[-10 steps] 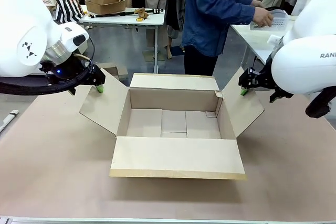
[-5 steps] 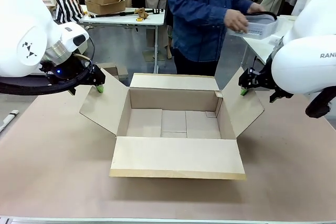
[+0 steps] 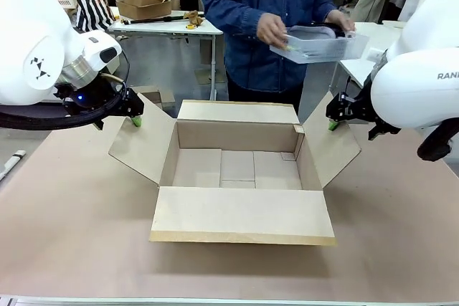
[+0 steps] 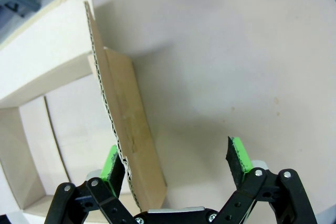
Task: Pack the gift set into the box.
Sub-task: Lift both hands away from the flaps of the Package Box.
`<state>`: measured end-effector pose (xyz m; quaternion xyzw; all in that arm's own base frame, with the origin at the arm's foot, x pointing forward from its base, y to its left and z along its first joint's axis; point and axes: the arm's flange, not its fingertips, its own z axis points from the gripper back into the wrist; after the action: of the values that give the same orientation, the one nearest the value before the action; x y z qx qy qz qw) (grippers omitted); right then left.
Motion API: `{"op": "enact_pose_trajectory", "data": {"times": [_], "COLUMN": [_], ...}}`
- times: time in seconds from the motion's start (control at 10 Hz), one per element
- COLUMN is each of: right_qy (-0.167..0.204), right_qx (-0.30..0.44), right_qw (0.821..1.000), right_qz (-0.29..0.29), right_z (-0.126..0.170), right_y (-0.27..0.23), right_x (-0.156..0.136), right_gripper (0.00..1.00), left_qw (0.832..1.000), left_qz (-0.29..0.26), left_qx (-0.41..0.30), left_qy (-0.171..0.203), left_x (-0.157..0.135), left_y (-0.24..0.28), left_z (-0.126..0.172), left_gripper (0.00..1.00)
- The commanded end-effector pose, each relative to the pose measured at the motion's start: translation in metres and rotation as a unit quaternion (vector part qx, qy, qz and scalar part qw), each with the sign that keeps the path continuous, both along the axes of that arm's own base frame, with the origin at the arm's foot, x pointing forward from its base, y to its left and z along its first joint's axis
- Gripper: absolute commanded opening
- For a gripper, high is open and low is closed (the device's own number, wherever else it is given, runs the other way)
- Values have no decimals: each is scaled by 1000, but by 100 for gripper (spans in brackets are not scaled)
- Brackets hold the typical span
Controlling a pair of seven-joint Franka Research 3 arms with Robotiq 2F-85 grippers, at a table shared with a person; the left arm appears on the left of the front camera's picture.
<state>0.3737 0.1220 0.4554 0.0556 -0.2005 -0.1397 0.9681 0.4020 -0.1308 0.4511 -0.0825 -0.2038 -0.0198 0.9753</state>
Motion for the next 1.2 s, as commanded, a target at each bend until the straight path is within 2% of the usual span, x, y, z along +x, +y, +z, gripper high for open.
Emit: {"op": "enact_pose_trajectory", "data": {"times": [0.0, 1.1], "right_qy": [1, 1], "right_qx": [-6, -6], "right_qw": [1000, 1000], "right_qz": [-10, -10], "right_z": [4, 4], "right_y": [1, 1], "right_x": [1, 1], "right_gripper": [100, 100], "left_qw": [1000, 1000], "left_qz": [8, 8], "left_qx": [4, 4], "left_qy": [2, 2], "left_x": [0, 0], "left_y": [0, 0], "left_z": [1, 1], "left_gripper": [100, 100]}}
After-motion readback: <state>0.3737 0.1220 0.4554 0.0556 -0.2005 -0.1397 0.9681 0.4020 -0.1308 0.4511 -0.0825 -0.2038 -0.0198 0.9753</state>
